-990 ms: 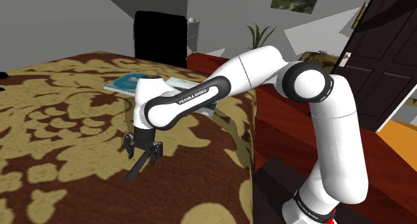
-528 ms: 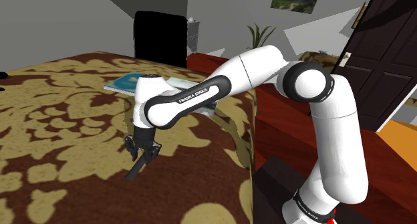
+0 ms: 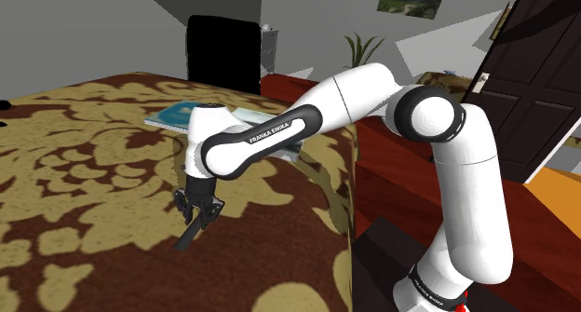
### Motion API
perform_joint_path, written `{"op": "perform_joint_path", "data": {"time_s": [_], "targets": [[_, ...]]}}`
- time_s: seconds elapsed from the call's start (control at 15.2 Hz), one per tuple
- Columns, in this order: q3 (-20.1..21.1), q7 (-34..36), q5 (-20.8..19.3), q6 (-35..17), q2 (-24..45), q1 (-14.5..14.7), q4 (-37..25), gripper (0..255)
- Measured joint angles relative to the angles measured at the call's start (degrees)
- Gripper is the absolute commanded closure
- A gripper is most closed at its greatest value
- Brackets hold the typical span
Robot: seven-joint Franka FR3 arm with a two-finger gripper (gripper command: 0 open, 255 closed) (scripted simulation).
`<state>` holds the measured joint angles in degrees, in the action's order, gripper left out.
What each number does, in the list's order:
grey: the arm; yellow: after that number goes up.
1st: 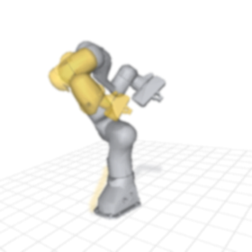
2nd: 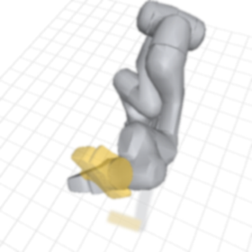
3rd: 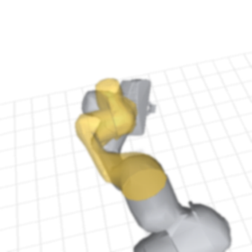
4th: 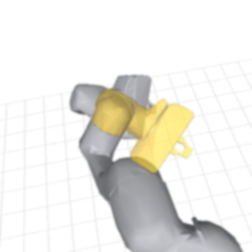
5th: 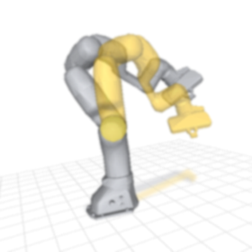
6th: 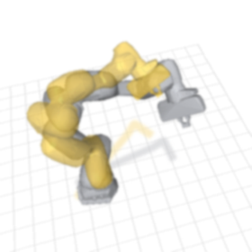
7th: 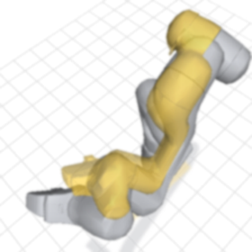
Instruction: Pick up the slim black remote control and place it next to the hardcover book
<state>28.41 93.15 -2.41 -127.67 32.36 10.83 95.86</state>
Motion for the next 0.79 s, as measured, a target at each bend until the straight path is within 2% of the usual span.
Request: {"op": "perform_joint_path", "data": {"time_s": [0.79], "targets": [[1.08, 0.3, 1.48, 6.16, -3.76, -0.72, -2.31, 255]]}}
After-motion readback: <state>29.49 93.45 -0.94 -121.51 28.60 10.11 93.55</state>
